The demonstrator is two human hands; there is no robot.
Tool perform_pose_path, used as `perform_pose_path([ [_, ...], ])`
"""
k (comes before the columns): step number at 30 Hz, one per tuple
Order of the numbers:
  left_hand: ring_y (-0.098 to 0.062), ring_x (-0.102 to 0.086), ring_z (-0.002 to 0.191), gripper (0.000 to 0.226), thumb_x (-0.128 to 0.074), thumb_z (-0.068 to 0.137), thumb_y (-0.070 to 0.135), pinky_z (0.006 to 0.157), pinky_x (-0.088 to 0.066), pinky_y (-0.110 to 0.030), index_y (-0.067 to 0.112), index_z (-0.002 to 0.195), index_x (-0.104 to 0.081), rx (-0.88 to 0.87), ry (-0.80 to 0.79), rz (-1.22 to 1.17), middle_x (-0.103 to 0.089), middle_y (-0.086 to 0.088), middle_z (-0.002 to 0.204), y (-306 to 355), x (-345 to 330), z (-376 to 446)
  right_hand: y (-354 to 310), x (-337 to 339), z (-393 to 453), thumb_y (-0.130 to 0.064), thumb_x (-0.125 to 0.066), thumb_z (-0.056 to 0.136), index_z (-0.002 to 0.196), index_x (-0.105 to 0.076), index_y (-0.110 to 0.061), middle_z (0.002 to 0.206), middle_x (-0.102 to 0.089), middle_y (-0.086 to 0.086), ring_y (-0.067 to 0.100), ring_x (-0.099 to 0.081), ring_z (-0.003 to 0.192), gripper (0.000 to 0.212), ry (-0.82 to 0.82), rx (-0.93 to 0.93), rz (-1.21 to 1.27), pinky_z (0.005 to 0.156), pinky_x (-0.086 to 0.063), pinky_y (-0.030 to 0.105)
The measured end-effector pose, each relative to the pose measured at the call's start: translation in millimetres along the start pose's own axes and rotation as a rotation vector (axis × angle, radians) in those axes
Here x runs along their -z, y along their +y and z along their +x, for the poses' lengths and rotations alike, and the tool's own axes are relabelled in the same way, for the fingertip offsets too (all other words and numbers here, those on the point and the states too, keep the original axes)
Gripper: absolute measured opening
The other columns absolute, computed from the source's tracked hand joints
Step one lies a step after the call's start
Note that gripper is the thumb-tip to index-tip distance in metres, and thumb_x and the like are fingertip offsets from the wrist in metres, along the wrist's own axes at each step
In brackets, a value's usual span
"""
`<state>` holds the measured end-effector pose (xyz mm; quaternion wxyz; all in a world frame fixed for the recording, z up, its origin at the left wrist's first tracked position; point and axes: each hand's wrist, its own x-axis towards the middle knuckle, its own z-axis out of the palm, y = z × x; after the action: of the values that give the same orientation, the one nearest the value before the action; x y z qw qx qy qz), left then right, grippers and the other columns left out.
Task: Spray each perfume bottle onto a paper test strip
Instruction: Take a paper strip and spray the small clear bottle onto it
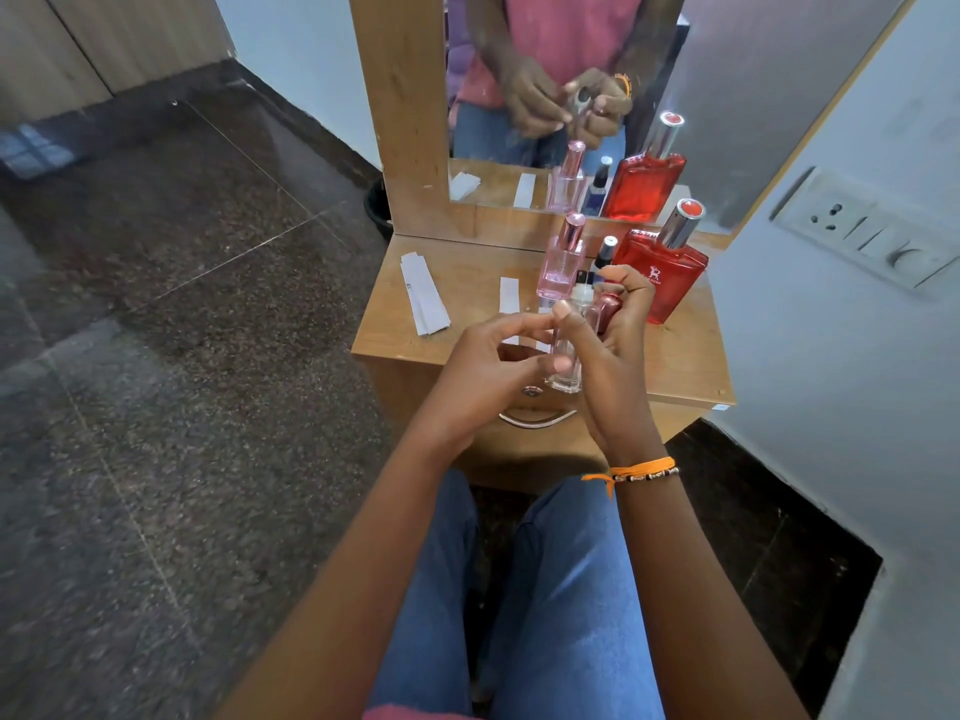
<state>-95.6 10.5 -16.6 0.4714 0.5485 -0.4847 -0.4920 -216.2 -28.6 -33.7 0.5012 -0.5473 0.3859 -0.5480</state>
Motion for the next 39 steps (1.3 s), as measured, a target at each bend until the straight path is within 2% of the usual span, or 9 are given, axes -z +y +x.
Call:
perform_pose_path([
  [4,-0.002,-0.066,0.090,0.037,-0.072,0.079,0.011,0.080,-0.057,-0.025,0.028,0.110,-0.063,0.037,-0.060,-0.092,-0.065,0.004,0.106,2,-3,-3,-3,-1,-1,-0.024,-0.060,0.086,0.114,-0.036,-0.027,0.104,-0.047,0.009,0.022,-0.051,0.096,0.037,-0.070,-0.007,0.052,0.091,-0.048,0.049],
  [9,-0.016,-0.064,0.103,0.040,-0.072,0.077,0.004,0.083,-0.057,-0.033,0.019,0.112,-0.061,0.040,-0.007,-0.136,-0.067,-0.006,0.108,-3,-3,-5,-6,1,1,-0.031,-0.062,0.086,0.112,-0.039,-0.027,0.106,-0.043,0.007,0.018,-0.050,0.098,0.035,-0.117,-0.095,0.178,0.088,-0.047,0.036],
  [12,-0.010,-0.060,0.107,0.043,-0.074,0.074,0.006,0.082,-0.052,-0.021,0.022,0.112,-0.063,0.019,0.069,-0.028,-0.068,-0.002,0.105,-4,1,-5,-12,2,8,-0.003,-0.044,0.084,0.102,-0.041,-0.016,0.087,-0.041,0.000,0.009,-0.047,0.079,0.021,-0.026,-0.103,0.262,0.082,-0.044,0.025],
  [14,-0.007,-0.060,0.102,0.045,-0.074,0.074,0.007,0.073,-0.047,-0.007,0.022,0.115,-0.063,0.015,0.100,0.013,-0.068,-0.001,0.106,-4,4,-5,-17,1,13,0.007,-0.037,0.088,0.099,-0.043,-0.014,0.086,-0.045,0.000,0.009,-0.052,0.080,0.024,0.003,-0.059,0.252,0.085,-0.046,0.023],
  [18,0.004,-0.056,0.090,0.047,-0.073,0.075,0.007,0.062,-0.040,0.003,0.023,0.118,-0.063,-0.003,0.129,0.065,-0.066,0.002,0.105,-3,7,-5,-25,-3,22,-0.003,-0.040,0.099,0.113,-0.043,-0.009,0.104,-0.055,0.005,0.014,-0.061,0.102,0.016,-0.048,0.019,0.178,0.108,-0.044,0.038],
  [24,0.001,-0.061,0.083,0.047,-0.072,0.074,0.004,0.068,-0.047,-0.005,0.023,0.116,-0.064,-0.035,0.118,0.037,-0.064,0.010,0.096,-1,4,-8,-20,-8,21,-0.009,-0.041,0.100,0.114,-0.045,-0.004,0.110,-0.063,0.008,0.021,-0.060,0.112,0.015,-0.207,0.030,0.039,0.103,-0.046,0.037],
  [28,0.004,-0.060,0.090,0.043,-0.072,0.075,0.006,0.072,-0.045,-0.004,0.023,0.114,-0.065,-0.034,0.127,0.010,-0.066,0.014,0.093,0,5,-7,-15,-7,11,-0.020,-0.042,0.098,0.118,-0.051,-0.019,0.111,-0.060,0.010,0.021,-0.058,0.107,0.021,-0.258,0.011,-0.051,0.098,-0.048,0.048],
  [34,-0.009,-0.065,0.099,0.041,-0.077,0.072,0.009,0.089,-0.053,-0.035,0.024,0.109,-0.065,-0.029,0.243,-0.014,-0.071,0.003,0.098,-5,3,-7,-13,-1,1,-0.019,-0.059,0.092,0.141,-0.035,-0.027,0.119,-0.057,0.005,0.013,-0.059,0.106,0.055,-0.271,0.091,-0.317,0.090,-0.053,0.028],
  [39,-0.010,-0.067,0.094,0.042,-0.080,0.068,0.012,0.086,-0.056,-0.039,0.021,0.106,-0.065,-0.046,0.317,-0.030,-0.072,0.005,0.095,-4,1,-7,-14,-2,1,-0.007,-0.061,0.092,0.140,-0.039,-0.012,0.102,-0.061,-0.002,0.018,-0.063,0.094,0.054,-0.211,0.182,-0.344,0.083,-0.054,0.027],
])
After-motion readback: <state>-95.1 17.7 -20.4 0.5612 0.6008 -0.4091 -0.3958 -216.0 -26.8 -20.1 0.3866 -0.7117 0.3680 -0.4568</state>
